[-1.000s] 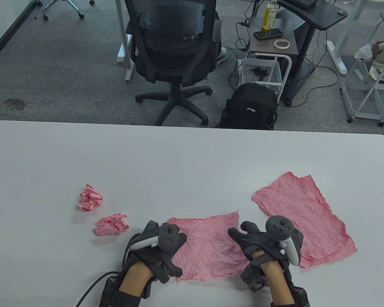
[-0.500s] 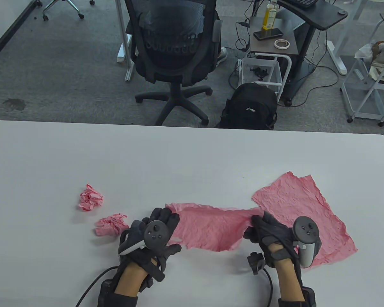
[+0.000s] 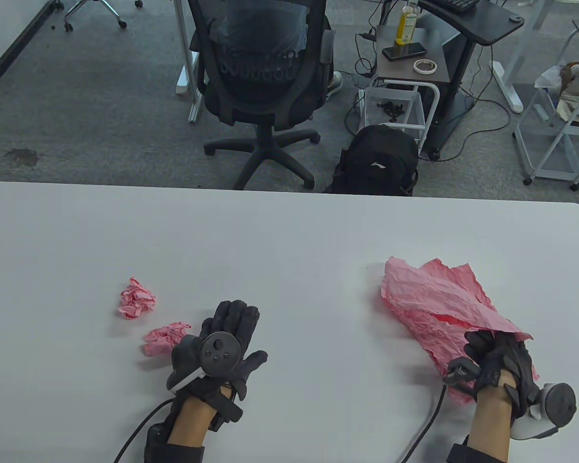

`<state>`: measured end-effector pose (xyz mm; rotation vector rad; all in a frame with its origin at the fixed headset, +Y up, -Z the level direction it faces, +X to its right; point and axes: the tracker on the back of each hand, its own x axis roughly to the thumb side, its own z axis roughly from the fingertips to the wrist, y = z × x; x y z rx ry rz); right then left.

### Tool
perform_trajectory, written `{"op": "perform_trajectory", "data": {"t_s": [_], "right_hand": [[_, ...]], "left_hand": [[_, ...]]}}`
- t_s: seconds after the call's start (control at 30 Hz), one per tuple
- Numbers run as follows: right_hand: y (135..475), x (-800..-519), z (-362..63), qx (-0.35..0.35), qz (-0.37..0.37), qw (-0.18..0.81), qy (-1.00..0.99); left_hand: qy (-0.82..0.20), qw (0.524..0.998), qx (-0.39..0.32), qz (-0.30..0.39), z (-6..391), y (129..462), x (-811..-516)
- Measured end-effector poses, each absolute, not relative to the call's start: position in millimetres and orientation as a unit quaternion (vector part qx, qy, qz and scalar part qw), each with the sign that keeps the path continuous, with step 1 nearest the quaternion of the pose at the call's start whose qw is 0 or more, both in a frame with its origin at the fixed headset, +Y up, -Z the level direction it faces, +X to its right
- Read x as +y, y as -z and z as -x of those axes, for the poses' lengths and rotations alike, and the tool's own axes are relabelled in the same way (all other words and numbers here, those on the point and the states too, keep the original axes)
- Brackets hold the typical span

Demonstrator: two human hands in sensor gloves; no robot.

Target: Flatten crumpled papers and stack

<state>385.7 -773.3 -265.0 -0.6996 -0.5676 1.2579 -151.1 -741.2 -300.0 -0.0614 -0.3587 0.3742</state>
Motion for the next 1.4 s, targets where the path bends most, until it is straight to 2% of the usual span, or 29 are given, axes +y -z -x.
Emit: {"op": "perform_trajectory", "data": {"t_s": [0.1,0.2,0.27,0.33,0.4,0.47,0.6,0.73,0.87,0.93,1.0,1.07,1.1,1.17,1.27,1.33,1.4], "right_hand": [[260.3,-769.4,-392.4,-0.225,0.356,0.622,-0.66],[262.3,-760.2,-389.7,-0.211,0.346,0.564,-0.719],[264.7,-750.2,-383.2,-0.193,0.35,0.476,-0.784],[264.2,-744.2,-378.7,-0.191,0.368,0.346,-0.841],[267.0,-745.6,-377.7,-0.176,0.365,0.303,-0.863],[269.8,-747.6,-378.0,-0.179,0.339,0.349,-0.855],[276.5,-745.0,-372.4,-0.214,0.228,0.44,-0.842],[281.9,-737.9,-362.9,-0.283,0.123,0.504,-0.807],[287.7,-732.3,-360.2,-0.324,0.075,0.591,-0.735],[291.3,-733.6,-357.5,-0.318,0.092,0.614,-0.717],[296.5,-736.4,-355.1,-0.314,0.144,0.627,-0.699],[302.0,-735.7,-356.9,-0.31,0.227,0.592,-0.709],[305.4,-733.3,-358.5,-0.298,0.245,0.573,-0.723],[315.0,-726.7,-364.8,-0.244,0.301,0.53,-0.754],[330.9,-710.7,-372.7,-0.23,0.312,0.512,-0.767],[342.5,-690.8,-370.9,-0.199,0.283,0.479,-0.806],[348.6,-674.9,-362.9,-0.203,0.249,0.462,-0.827]], "left_hand": [[-0.187,0.965,-0.179,0.04,150.0,299.3,-743.7],[-0.188,0.964,-0.182,0.054,148.0,300.0,-746.3],[-0.186,0.963,-0.184,0.058,147.0,300.1,-746.7],[-0.182,0.964,-0.184,0.056,146.8,298.7,-746.6],[-0.184,0.964,-0.185,0.061,146.6,299.4,-746.8],[-0.185,0.963,-0.184,0.061,147.0,299.5,-746.2],[-0.186,0.964,-0.185,0.054,147.6,298.8,-745.4],[-0.187,0.963,-0.188,0.055,147.1,298.3,-744.8],[-0.189,0.962,-0.19,0.056,146.4,300.1,-745.1],[-0.189,0.962,-0.19,0.055,146.8,299.4,-745.3],[-0.189,0.962,-0.189,0.058,147.3,299.8,-745.9],[-0.19,0.962,-0.188,0.061,147.6,301.2,-746.0],[-0.19,0.962,-0.188,0.061,147.8,301.5,-746.1],[-0.189,0.962,-0.186,0.06,148.9,300.7,-745.7],[-0.191,0.962,-0.188,0.061,148.0,302.0,-745.5],[-0.191,0.961,-0.192,0.062,145.9,301.8,-744.7],[-0.188,0.961,-0.195,0.062,144.5,301.0,-744.3]]}}
